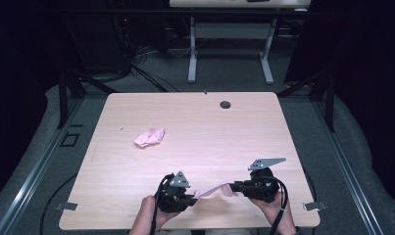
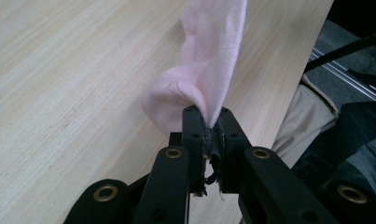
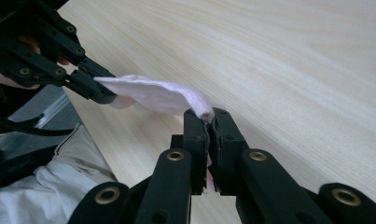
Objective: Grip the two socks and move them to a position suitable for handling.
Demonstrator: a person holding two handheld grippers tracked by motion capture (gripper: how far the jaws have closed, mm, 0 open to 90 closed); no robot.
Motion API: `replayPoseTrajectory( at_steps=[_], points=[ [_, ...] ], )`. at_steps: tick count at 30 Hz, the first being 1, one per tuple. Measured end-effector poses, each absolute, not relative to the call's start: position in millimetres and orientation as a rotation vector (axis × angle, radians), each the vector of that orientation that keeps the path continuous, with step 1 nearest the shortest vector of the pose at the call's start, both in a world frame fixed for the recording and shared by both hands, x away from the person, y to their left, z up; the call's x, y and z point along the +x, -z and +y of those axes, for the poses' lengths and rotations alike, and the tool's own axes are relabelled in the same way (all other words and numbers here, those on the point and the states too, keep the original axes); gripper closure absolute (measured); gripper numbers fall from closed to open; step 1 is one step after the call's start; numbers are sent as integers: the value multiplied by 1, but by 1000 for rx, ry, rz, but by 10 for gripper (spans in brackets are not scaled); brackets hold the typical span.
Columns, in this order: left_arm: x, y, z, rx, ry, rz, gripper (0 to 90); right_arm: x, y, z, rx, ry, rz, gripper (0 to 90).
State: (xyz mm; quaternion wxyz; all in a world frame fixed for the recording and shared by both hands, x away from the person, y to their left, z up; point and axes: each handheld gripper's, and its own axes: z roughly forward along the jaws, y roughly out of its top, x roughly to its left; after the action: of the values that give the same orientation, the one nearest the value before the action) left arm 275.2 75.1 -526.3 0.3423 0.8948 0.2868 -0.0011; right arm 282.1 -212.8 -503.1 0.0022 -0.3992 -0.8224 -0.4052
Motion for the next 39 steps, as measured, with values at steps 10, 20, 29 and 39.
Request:
replayPoseTrajectory(
  at_steps=[10,20,29,39],
  points=[
    [331,547,85,2334,-51,923,659,347,532,-209,-1377,1015,-2648,808],
    [351,551,84,2277,-40,1014,513,345,552,-203,-1405,950,-2749,629],
    [356,562,68,2354,-139,999,758,337,564,-199,-1403,950,-2806,789],
    [321,561,83,2332,-182,999,879,322,565,-184,-1275,990,-2818,835]
  ],
)
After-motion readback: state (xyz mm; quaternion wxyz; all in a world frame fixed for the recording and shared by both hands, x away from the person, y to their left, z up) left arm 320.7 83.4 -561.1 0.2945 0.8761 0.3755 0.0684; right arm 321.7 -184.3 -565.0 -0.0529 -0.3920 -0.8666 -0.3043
